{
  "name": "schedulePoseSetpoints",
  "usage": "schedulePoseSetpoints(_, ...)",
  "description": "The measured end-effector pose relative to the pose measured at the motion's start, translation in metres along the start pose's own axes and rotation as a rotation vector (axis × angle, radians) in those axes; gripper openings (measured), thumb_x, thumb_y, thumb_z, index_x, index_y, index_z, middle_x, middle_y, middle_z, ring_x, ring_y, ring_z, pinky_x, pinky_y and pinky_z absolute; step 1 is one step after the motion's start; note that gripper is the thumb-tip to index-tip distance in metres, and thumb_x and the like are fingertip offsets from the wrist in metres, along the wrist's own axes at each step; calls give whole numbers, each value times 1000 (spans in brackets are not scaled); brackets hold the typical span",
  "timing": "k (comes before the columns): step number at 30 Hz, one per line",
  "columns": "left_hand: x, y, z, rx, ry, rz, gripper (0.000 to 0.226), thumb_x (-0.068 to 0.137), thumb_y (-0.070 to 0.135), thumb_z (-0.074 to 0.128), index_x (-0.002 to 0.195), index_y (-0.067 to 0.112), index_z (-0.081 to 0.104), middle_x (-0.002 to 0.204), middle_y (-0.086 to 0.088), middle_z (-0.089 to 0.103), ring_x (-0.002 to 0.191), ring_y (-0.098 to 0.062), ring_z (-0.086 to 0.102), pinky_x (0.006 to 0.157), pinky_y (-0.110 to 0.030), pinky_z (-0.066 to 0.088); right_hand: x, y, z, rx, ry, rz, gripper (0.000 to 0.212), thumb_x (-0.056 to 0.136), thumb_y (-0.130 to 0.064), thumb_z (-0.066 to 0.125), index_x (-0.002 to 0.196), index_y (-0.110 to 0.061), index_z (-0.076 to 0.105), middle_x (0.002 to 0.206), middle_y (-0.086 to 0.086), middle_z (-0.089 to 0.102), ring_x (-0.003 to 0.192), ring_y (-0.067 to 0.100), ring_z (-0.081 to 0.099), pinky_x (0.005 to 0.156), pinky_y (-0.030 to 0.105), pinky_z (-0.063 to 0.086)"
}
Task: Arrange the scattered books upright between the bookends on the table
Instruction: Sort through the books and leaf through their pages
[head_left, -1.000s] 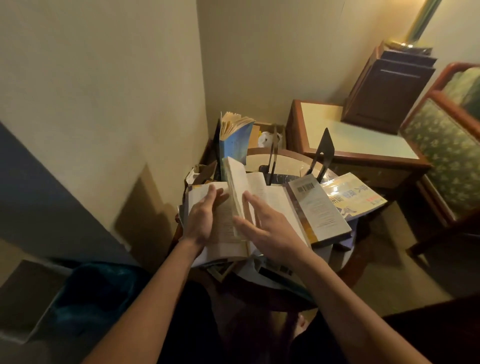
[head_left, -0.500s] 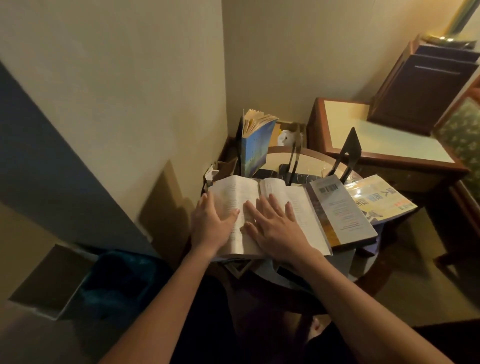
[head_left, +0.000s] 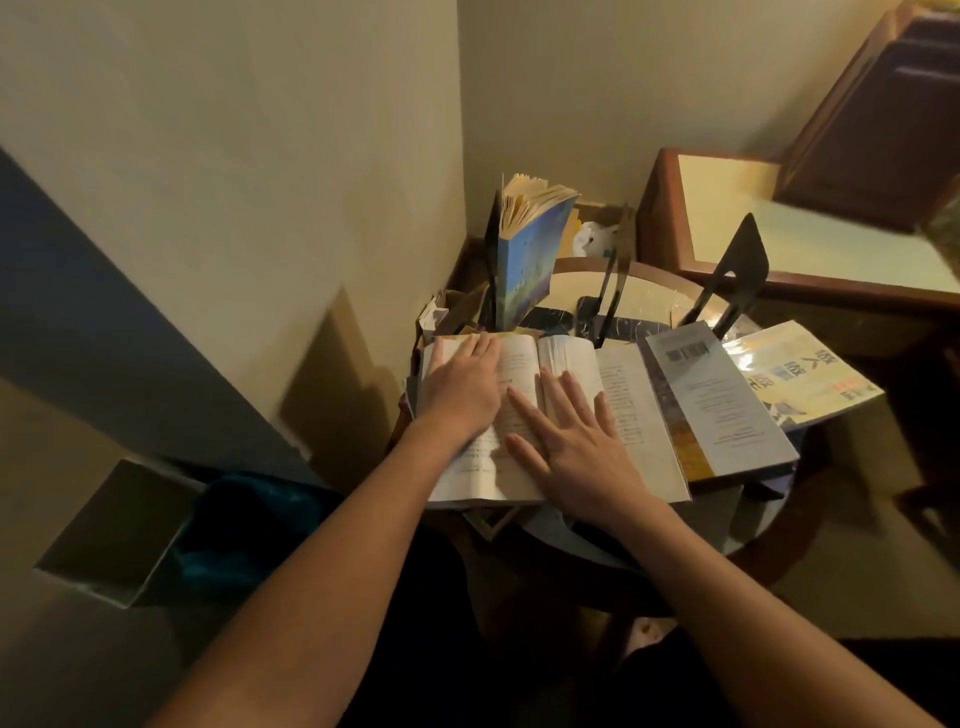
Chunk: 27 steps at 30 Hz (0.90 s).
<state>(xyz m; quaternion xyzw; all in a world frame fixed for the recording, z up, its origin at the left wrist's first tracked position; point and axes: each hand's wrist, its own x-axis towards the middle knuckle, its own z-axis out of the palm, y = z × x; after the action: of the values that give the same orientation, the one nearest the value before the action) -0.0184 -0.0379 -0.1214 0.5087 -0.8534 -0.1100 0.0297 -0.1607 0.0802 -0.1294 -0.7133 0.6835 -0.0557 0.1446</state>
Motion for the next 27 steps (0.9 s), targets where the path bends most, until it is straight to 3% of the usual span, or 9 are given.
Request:
schedulePoseSetpoints(5,-26,8,7,-18,22,-21,62,104,25,34,161,17,11,168,-1,18,155,-16,10,126,-51,1,0,0,2,20,7,13,60,98,-72,10,151,-56,-13,165,-8,-24,148,14,-32,121,52,-16)
schedulePoseSetpoints(9,-93,12,12,-87,116,-20,51,107,28,31,157,17,27,162,1,33,153,-12,20,126,-52,6,-1,-1,4,41,15,17,60,98,-71,11,152,-56,-11,164,-9,-26,146,13,-34,120,51,-18)
schedulePoseSetpoints(13,-123,17,7,-101,83,-56,49,108,31,30,156,22,29,161,5,32,152,-8,20,125,-48,-1,-2,-2,4,52,8,27,62,97,-71,10,154,-53,-8,165,-9,-25,147,13,-34,121,52,-17)
schedulePoseSetpoints(18,-83,14,-14,-202,-10,-108,51,109,27,34,159,30,22,164,9,21,154,-19,9,121,-43,-10,-2,-2,4,55,24,22,61,98,-71,13,153,-55,-9,165,-8,-23,147,13,-33,121,53,-16)
schedulePoseSetpoints(23,-27,11,-26,-216,-73,-140,51,110,24,31,159,32,20,168,-1,17,155,-29,7,123,-51,-8,-1,-2,2,55,13,31,62,97,-72,12,154,-53,-6,166,-8,-21,148,14,-30,121,53,-16)
schedulePoseSetpoints(27,-31,11,-6,-183,-4,-109,57,109,20,31,161,27,11,168,0,15,156,-18,6,125,-48,-9,-2,-1,3,76,27,21,62,98,-72,12,155,-53,-4,166,-8,-20,149,14,-30,121,53,-15)
